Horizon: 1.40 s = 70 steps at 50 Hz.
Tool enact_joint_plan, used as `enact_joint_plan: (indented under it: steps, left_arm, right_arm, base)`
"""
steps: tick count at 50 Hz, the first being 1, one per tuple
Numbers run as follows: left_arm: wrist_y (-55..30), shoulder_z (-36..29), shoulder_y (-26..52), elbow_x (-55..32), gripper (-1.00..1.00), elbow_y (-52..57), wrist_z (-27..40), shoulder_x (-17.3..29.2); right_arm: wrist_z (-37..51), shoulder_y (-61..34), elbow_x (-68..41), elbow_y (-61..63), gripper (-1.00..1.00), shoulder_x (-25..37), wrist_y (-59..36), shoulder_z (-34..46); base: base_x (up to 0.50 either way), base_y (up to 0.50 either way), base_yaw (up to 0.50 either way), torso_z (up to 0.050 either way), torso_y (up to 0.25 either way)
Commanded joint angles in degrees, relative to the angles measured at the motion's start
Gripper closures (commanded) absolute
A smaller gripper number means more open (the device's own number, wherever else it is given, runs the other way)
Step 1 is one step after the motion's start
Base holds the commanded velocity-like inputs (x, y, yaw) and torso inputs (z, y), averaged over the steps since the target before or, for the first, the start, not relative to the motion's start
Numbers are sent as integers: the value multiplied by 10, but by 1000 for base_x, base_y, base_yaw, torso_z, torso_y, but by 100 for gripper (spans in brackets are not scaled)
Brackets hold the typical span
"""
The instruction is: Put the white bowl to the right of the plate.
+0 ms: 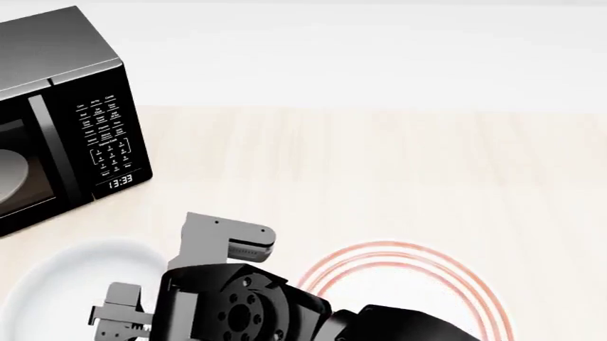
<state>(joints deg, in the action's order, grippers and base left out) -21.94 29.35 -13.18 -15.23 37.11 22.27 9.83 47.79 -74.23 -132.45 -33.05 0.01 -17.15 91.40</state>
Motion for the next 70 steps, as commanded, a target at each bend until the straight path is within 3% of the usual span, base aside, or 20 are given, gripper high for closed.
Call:
enact_joint_plan:
  steps: [1, 13, 14, 34, 40, 51, 70]
  left_arm:
    - [3, 1, -3, -4, -100, 1, 3, 2]
    - [6, -2, -6, -5, -100, 1, 8, 4]
    - [6, -2, -6, -5, -100, 1, 8, 5]
    - [11, -4, -10, -10, -100, 0, 13, 8]
    - [9, -10, -7, -7, -100, -2, 17, 10]
    - [9, -14, -8, -6, -100, -2, 22, 12]
    - [9, -16, -8, -10, -100, -5, 28, 17]
  right_arm:
    - [-11, 16, 8, -4, -100, 0, -13, 0]
    - [-8, 19, 19, 3, -100, 0, -13, 0]
    - [1, 20, 19, 3, 100, 0, -9, 0]
    - [55, -28, -6, 30, 100, 1, 10, -12]
    - [138, -47, -11, 171, 100, 67, 57, -43]
    - [208, -70, -14, 284, 100, 140, 86, -70]
    - [296, -158, -83, 343, 100, 228, 72, -119]
  base:
    - [0, 0, 0, 0, 0]
    - [0, 0, 0, 0, 0]
    - [0, 0, 0, 0, 0]
    - [0, 0, 0, 0, 0]
    - [0, 0, 0, 0, 0]
    - [0, 0, 0, 0, 1]
    - [0, 0, 0, 0, 1]
